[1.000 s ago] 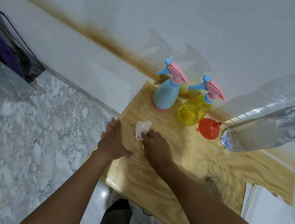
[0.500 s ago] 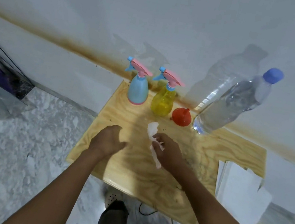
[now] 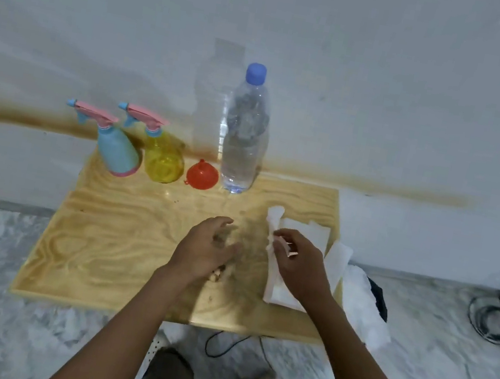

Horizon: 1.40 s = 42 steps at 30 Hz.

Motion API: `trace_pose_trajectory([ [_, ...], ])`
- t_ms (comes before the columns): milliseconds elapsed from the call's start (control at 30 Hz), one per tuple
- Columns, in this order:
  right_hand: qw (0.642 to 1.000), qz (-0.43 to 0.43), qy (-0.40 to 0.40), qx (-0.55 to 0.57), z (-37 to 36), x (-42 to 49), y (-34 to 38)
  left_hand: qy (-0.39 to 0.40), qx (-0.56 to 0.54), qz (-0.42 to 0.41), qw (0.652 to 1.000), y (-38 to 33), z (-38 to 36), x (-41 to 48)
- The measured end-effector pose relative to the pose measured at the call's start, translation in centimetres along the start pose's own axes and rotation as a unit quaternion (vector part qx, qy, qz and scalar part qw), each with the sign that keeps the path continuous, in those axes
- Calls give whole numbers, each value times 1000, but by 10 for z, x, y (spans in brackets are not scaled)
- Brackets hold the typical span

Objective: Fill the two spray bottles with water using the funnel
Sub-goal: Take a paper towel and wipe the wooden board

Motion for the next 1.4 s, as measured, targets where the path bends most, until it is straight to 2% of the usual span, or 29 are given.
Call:
trace_pose_trajectory([
  [167,995,-46,-82,19,70,-24,-45,46,44,-17,998,-53,-73,10],
  [267,989,-80,-122,32,102,-37,-76,58,94,-57,992,-75,-123,17],
  [500,983,-116,-136,30,139,-56,-139,59,294,-67,952,-100,-214,39],
  [633,981,-133,-136,22,151,-64,-167,63,373,-56,924,-90,-230,46],
  [800,974,-175,-144,8,162,-76,-210,55,420,-58,904,-86,-236,48],
  [1267,950,-260,-150,-87,210,-31,-353,66,454,-53,887,-97,-231,62],
  [1400,942,-319,-91,-52,203,-16,-411,61,450,-37,890,-98,-232,66],
])
Point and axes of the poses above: each hand's wrist, its own x-axis towards the middle knuckle, its own z-axis out of the back of the hand, y = z × x, the point moved 4 cm from there along x, towards the middle knuckle, and after that the axes turned 7 degrees about x, right-handed, at the moved point
